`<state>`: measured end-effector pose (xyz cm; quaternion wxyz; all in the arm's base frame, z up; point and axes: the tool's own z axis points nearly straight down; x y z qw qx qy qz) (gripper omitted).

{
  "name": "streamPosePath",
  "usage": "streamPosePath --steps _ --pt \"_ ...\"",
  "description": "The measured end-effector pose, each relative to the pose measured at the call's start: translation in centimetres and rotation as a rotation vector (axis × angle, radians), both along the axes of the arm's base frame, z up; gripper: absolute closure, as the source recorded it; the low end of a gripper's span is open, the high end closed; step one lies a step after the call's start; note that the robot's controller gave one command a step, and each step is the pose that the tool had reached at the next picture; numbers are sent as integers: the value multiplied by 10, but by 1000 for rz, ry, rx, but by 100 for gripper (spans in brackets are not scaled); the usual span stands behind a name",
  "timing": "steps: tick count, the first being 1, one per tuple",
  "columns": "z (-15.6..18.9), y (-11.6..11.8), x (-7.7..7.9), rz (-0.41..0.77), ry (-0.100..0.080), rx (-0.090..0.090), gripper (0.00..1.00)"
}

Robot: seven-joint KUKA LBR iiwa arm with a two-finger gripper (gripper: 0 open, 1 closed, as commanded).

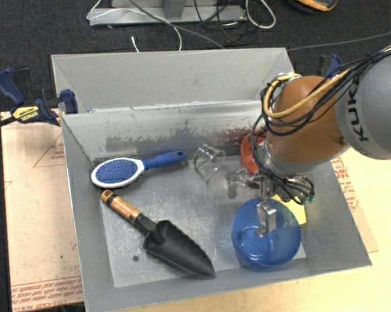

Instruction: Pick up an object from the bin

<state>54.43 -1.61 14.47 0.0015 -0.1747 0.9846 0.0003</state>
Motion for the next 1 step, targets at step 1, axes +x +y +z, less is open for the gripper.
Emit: streamPosePath --steps 1 --pt "-75 -11 -33 176 -7 0 0"
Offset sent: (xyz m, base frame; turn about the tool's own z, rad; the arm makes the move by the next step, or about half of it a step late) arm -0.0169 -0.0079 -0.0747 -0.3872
